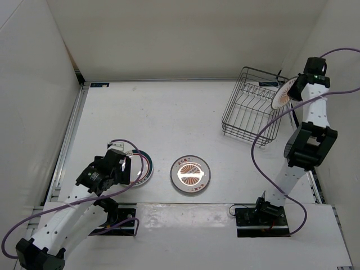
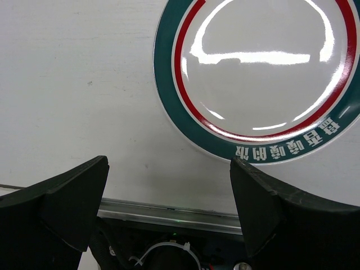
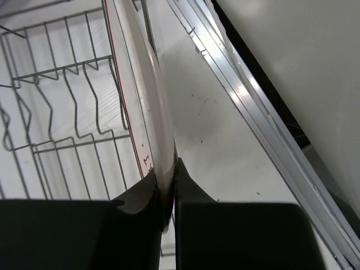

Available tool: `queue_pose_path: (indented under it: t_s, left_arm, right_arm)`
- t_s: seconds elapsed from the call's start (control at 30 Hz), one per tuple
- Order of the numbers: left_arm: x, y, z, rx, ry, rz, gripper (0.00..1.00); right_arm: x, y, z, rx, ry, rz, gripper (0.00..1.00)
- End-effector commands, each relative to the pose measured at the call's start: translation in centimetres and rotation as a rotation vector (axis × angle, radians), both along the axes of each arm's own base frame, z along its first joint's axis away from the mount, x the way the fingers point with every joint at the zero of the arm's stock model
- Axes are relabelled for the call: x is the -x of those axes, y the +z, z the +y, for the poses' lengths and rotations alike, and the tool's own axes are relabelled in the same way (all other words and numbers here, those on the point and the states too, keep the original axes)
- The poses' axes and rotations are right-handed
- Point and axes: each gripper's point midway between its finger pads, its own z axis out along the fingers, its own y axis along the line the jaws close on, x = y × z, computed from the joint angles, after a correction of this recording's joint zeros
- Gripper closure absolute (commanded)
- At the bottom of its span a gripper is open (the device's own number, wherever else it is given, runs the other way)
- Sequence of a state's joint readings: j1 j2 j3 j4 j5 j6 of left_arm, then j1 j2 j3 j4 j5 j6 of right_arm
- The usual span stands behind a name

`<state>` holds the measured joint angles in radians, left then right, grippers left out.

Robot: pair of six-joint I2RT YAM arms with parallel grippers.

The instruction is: Unload the plates from the dish rack

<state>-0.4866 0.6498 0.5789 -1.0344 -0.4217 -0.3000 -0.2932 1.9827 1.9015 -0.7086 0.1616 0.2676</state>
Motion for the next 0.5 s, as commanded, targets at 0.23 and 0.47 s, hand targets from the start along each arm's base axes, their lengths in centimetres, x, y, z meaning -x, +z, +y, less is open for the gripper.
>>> queue_pose_path:
  t_s: [0.23,0.47]
  left_arm:
    - [-0.4,0.6,-0.2,0.014,0.005,-0.034,0.0]
    - [-0.3,0.6,0.0,0.009,0.008,-0.028,0.0]
  right_arm:
    - [5.9,12.9,7.0,-0.087,0.148,-0.251,1.0]
    - [12.7,12.1,23.0,-0.442,0.561,-0.346,1.0]
